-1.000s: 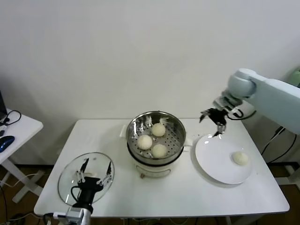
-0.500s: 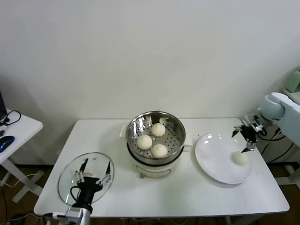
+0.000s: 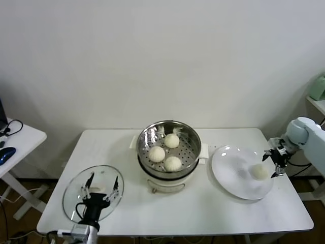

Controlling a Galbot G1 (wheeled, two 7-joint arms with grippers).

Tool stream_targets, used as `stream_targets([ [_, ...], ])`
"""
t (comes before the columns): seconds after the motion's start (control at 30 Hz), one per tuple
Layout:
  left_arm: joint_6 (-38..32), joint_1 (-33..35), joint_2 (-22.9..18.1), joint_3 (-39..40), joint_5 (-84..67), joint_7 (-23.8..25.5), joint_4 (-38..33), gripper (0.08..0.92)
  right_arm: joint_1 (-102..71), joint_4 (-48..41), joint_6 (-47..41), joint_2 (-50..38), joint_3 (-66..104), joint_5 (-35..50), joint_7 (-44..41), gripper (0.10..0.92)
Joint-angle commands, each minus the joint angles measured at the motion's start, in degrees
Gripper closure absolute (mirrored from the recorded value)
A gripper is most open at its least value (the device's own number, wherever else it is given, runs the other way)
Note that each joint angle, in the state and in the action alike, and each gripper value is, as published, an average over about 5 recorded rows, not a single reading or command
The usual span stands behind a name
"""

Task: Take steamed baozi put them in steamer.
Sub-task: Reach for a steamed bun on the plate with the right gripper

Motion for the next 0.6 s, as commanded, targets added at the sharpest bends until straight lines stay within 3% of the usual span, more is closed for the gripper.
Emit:
stream_targets([
  [0.03, -0.12, 0.22, 0.06, -0.13, -0.06, 0.04, 0.33, 0.177, -3.04, -5.76, 0.63, 2.63, 3.41, -2.47, 1.44, 0.203],
  [0.6, -0.24, 0.52, -0.31, -0.12, 0.09, 0.05, 0.64, 0.177, -3.08, -9.06, 0.94, 7.02, 4.32, -3.38, 2.52, 0.203],
])
